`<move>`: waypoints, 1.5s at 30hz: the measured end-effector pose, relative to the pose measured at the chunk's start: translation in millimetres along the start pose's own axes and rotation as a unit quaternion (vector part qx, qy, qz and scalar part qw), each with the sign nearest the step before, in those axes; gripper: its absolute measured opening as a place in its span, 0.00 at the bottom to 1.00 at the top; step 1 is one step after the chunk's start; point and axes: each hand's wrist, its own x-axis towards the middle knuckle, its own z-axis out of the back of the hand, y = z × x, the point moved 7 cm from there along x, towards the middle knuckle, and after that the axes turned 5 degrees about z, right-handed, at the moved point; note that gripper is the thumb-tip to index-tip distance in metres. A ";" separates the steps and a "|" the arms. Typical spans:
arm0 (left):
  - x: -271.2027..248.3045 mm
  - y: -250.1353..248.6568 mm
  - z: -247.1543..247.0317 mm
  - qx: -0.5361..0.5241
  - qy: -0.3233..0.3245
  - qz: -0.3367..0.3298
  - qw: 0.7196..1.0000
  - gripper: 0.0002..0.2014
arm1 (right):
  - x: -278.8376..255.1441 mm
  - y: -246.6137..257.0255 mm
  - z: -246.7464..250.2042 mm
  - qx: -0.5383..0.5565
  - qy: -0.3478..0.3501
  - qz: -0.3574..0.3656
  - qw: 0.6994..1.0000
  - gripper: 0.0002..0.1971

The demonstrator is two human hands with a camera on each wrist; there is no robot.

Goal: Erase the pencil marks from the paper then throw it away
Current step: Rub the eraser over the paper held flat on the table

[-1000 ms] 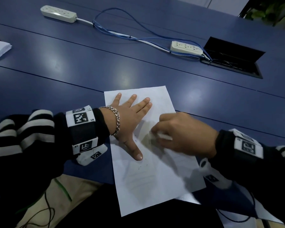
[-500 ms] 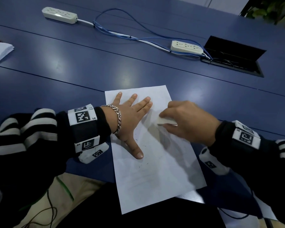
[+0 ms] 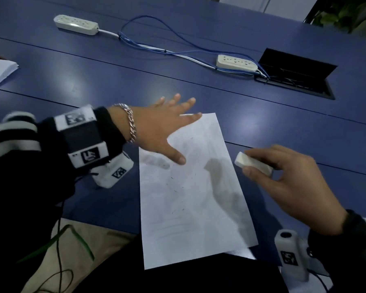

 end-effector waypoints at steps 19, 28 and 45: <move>-30.7 -13.6 -54.0 0.090 0.097 0.013 0.991 0.48 | -25.5 16.7 -58.3 -0.157 0.245 0.090 0.952 0.16; -14.7 -32.3 -42.2 0.104 0.026 -0.031 0.994 0.58 | 25.4 5.6 -47.0 -0.184 0.261 0.081 0.944 0.23; 3.2 -30.1 -66.3 0.037 0.116 -0.039 0.992 0.59 | -0.3 50.0 -89.0 -0.154 0.232 0.178 0.944 0.14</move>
